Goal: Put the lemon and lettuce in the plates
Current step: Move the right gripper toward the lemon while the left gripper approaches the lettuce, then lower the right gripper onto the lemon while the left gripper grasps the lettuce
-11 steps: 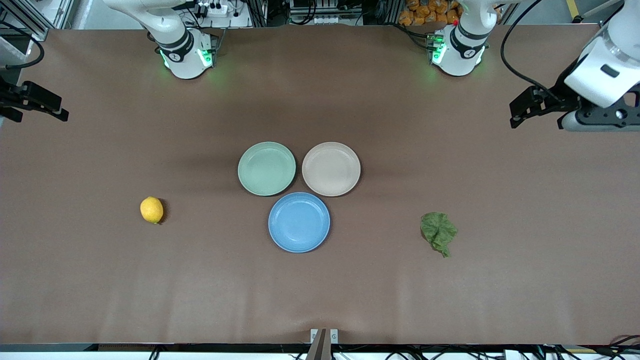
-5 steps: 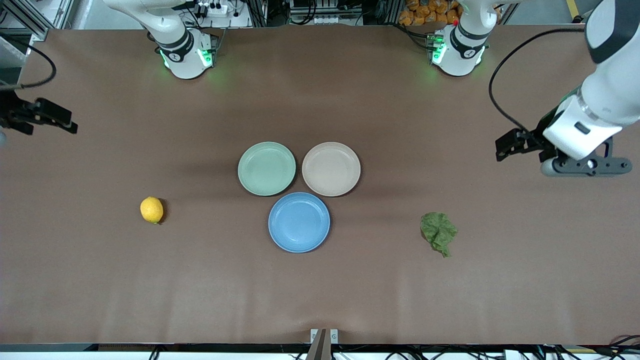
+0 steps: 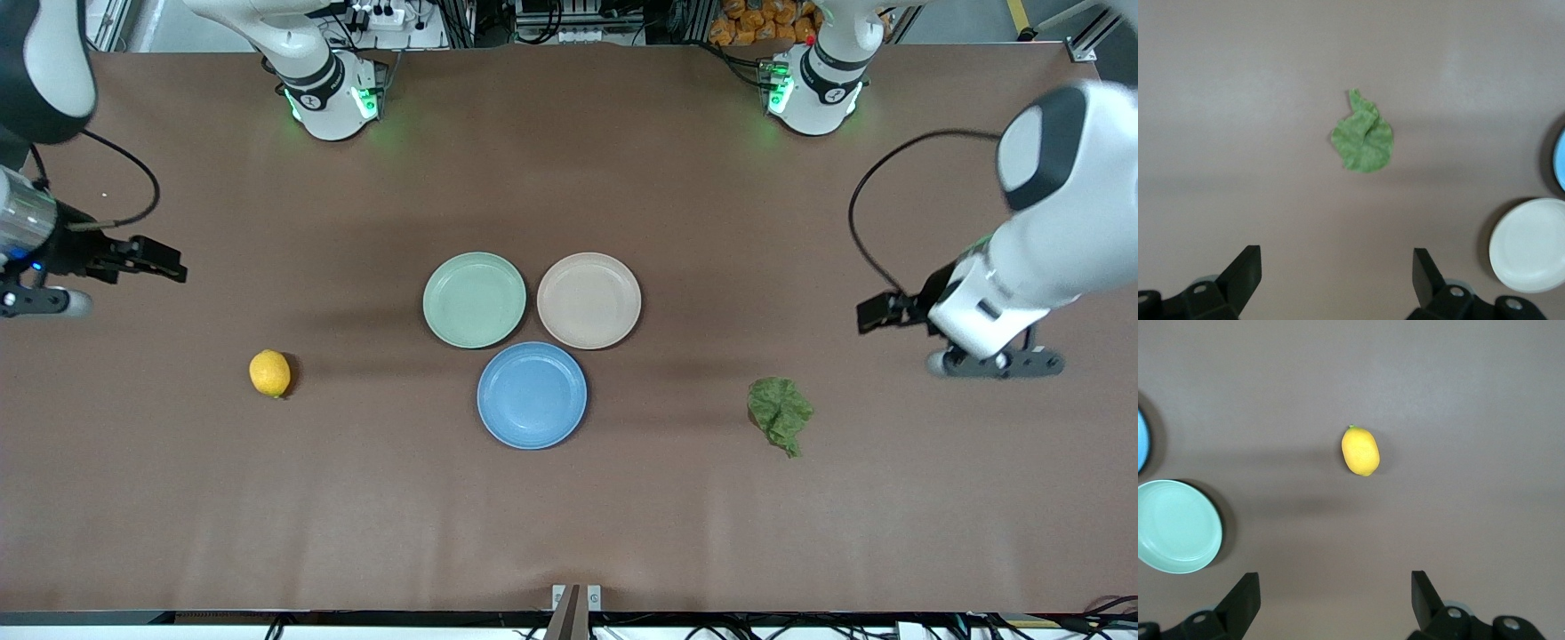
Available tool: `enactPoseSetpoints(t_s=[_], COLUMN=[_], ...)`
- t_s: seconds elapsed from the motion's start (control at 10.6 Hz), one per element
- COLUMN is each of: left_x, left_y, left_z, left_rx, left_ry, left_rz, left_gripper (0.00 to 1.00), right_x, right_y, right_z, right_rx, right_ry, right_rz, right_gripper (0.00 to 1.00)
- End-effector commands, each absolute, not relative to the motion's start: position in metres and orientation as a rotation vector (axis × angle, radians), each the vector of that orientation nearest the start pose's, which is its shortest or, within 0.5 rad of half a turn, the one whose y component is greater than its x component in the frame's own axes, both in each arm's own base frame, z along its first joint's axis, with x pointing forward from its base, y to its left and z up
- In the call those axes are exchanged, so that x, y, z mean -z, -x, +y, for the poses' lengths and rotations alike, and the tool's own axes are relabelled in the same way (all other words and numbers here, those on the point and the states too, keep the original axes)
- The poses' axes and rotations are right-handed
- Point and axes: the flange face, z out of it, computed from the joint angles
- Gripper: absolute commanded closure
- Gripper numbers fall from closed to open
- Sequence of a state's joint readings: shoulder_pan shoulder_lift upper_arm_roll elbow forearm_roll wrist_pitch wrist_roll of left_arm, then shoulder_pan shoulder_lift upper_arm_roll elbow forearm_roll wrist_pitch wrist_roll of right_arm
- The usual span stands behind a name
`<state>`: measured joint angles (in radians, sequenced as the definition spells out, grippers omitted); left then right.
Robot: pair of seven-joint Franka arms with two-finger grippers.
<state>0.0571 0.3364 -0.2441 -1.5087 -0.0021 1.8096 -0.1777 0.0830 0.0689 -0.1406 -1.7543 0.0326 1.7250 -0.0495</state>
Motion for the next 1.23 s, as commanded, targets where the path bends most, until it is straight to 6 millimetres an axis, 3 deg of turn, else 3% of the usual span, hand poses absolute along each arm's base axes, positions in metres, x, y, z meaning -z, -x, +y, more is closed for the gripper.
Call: enactPoseSetpoints(t_s=[0.0,0.19,0.57,0.85,1.13], left_x=[-0.429,-0.391,-0.315,-0.28,-0.249], left_y=[-0.662,-0.668,-0.652,-0.649,-0.655], left_z=[-0.117,-0.127,-0.142,-0.164,-0.161], left_rx=[-0.073,-0.087,-0.013,-0.018,0.011], left_ry=[3.239,3.234,3.155,3.135,3.067], left_rz=[0.039,0.065,0.192,0.285,0.398], left_gripper=[0.0,0.0,0.0,0.0,0.0], right_x=[-0.479,-0.436,-0.337,-0.277,-0.221], right_y=[-0.57,-0.572,-0.592,-0.597,-0.591], right_z=[-0.034,-0.036,-0.037,-0.046,-0.048], right_rx=[-0.142,-0.099,-0.033,0.014,0.113], right_ry=[3.11,3.117,3.142,3.157,3.179], right_rz=[0.019,-0.016,-0.129,-0.229,-0.232], right_gripper=[0.0,0.0,0.0,0.0,0.0])
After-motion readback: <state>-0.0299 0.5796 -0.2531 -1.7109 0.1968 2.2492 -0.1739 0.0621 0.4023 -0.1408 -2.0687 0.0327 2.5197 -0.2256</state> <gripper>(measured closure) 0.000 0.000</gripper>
